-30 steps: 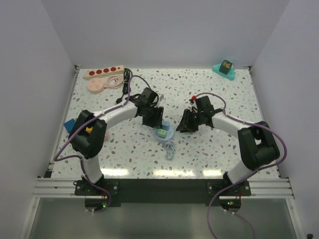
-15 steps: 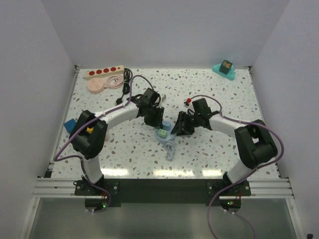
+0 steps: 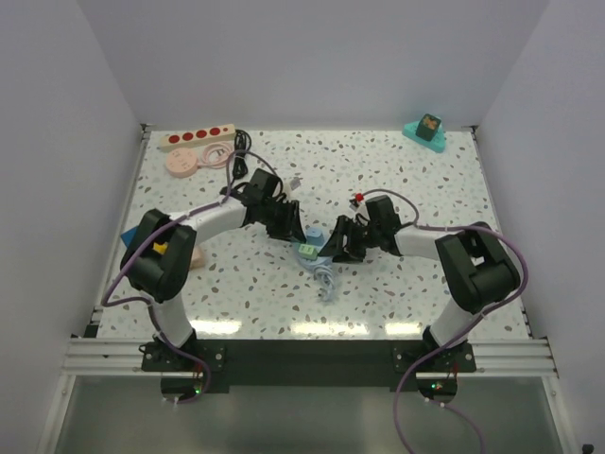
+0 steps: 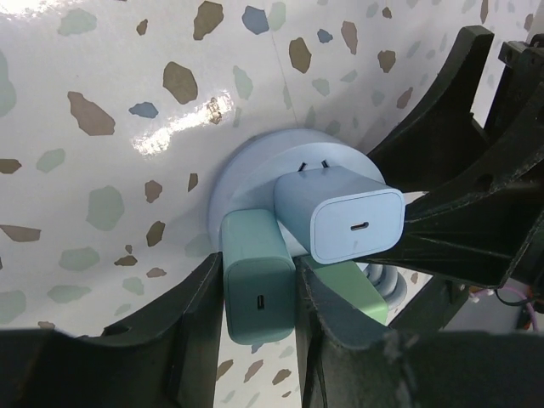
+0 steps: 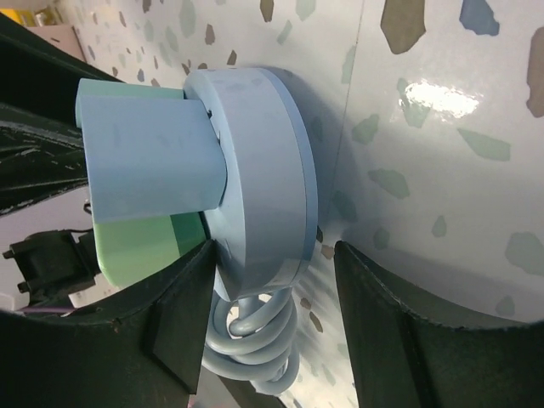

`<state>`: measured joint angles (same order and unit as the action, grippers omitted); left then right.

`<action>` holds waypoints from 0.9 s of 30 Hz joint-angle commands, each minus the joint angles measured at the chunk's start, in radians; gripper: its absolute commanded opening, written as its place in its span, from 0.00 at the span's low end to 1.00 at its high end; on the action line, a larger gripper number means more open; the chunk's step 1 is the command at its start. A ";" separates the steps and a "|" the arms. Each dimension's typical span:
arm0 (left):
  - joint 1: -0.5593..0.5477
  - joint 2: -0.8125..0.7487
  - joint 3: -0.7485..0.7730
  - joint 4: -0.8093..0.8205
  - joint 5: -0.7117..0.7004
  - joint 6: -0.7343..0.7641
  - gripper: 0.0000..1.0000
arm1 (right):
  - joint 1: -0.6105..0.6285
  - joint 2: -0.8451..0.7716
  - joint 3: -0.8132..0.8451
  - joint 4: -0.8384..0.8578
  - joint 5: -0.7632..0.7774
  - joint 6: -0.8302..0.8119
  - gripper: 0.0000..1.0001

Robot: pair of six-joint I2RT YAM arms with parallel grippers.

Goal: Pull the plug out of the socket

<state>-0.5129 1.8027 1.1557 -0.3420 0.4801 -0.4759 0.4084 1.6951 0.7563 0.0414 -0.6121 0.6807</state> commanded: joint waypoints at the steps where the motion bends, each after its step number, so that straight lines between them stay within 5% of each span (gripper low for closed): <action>1: 0.020 -0.074 0.002 0.152 0.166 -0.066 0.00 | 0.003 -0.009 -0.052 0.090 0.025 0.042 0.61; 5: 0.020 -0.075 -0.037 0.236 0.236 -0.116 0.00 | 0.003 0.027 -0.087 0.259 -0.023 0.118 0.58; 13: 0.020 -0.085 -0.060 0.285 0.264 -0.144 0.00 | 0.001 0.057 -0.126 0.445 -0.051 0.257 0.26; 15: 0.020 -0.082 -0.057 0.278 0.258 -0.133 0.00 | 0.001 0.049 -0.115 0.395 -0.040 0.232 0.14; 16: 0.022 -0.082 -0.044 0.252 0.252 -0.124 0.00 | 0.000 0.040 -0.095 0.308 -0.011 0.215 0.00; 27: 0.089 -0.088 0.140 -0.076 0.074 0.098 0.00 | -0.046 0.083 -0.002 -0.190 0.248 -0.024 0.00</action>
<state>-0.4683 1.7893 1.1702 -0.3458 0.5083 -0.4175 0.3965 1.7256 0.7677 0.1352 -0.6388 0.7845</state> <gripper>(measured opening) 0.384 0.407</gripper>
